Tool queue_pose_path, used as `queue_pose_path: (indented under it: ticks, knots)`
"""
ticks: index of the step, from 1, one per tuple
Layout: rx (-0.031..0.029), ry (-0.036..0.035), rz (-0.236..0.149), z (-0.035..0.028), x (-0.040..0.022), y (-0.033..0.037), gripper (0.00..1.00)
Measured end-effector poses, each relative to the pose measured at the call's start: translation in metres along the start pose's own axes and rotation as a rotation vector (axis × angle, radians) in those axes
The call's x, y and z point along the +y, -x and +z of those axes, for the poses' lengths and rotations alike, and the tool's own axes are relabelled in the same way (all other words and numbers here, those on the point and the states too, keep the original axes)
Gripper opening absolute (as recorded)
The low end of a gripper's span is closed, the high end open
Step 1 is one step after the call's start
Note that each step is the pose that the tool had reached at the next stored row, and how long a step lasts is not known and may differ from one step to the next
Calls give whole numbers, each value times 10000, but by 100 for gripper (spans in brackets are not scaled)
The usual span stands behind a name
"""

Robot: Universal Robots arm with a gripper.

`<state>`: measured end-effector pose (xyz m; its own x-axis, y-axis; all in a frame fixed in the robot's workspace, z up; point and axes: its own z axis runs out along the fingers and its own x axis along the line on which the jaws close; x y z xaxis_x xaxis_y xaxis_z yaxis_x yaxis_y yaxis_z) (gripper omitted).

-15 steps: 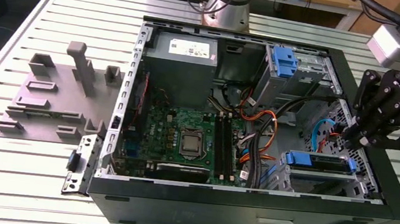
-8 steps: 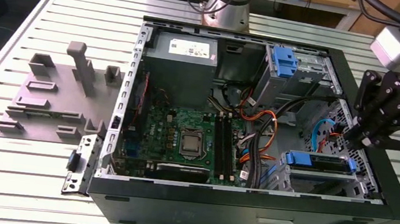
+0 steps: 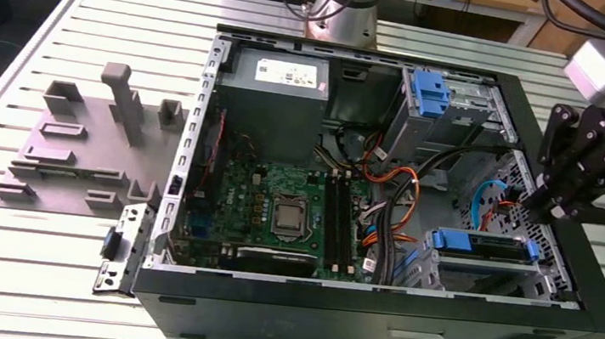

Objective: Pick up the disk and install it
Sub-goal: 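Insert the first disk wire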

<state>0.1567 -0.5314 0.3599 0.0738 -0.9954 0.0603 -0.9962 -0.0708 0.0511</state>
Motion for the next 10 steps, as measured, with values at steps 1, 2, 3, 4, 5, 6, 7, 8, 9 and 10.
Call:
queue_pose_path:
  ticks: [1, 2, 3, 4, 5, 6, 7, 8, 9, 10]
  knots:
    - [3, 1, 0, -1, -7, 8, 24]
    - [6, 1, -1, -2, -14, 15, 24]
    - [7, 1, -3, -3, -20, 21, 24]
    - [8, 1, -6, -4, -27, 27, 24]
    - [8, 1, -8, -4, -33, 32, 24]
    - [10, 1, -10, -5, -41, 38, 24]
    - [9, 1, -14, -5, -49, 42, 24]
    - [9, 1, -18, -5, -57, 45, 25]
    - [12, 1, -26, -6, -63, 48, 31]
    - [17, 0, -36, -7, -67, 50, 31]
